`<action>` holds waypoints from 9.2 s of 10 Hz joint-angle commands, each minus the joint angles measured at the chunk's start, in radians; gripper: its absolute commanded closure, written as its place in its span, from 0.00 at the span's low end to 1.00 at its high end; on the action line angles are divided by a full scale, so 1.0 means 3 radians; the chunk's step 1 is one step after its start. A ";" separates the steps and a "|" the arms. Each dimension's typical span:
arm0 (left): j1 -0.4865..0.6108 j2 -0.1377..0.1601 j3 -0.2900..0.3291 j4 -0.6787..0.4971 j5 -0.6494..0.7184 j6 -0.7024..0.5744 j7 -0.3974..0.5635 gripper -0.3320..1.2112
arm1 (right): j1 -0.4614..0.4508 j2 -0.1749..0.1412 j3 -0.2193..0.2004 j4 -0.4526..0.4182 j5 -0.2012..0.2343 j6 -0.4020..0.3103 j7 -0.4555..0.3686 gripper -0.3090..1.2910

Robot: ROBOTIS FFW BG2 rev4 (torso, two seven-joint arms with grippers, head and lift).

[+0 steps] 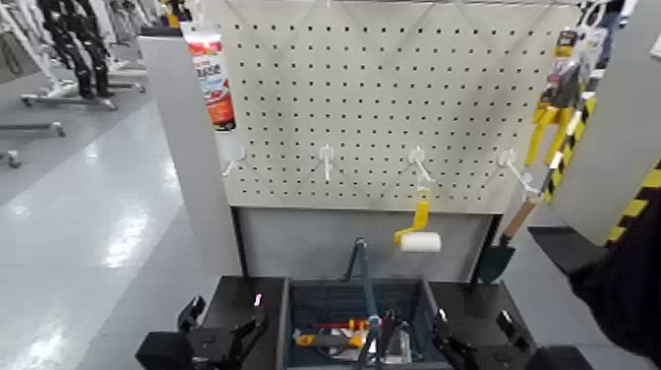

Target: Put the yellow roller into the crate.

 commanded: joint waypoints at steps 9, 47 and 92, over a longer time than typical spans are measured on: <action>0.0112 0.0016 0.0107 -0.0096 -0.0015 0.0167 -0.0076 0.29 | -0.0728 -0.0087 -0.0405 0.0031 0.0272 0.1009 0.0991 0.28; 0.0040 -0.0025 0.0112 -0.0050 0.0006 0.0162 -0.0163 0.29 | -0.1971 -0.0614 0.0004 0.0895 -0.0367 0.1131 0.2428 0.99; 0.0040 -0.0015 0.0107 -0.0060 0.0016 0.0167 -0.0189 0.29 | 0.0192 0.0107 -0.0175 -0.0189 0.0390 0.0011 0.0101 0.26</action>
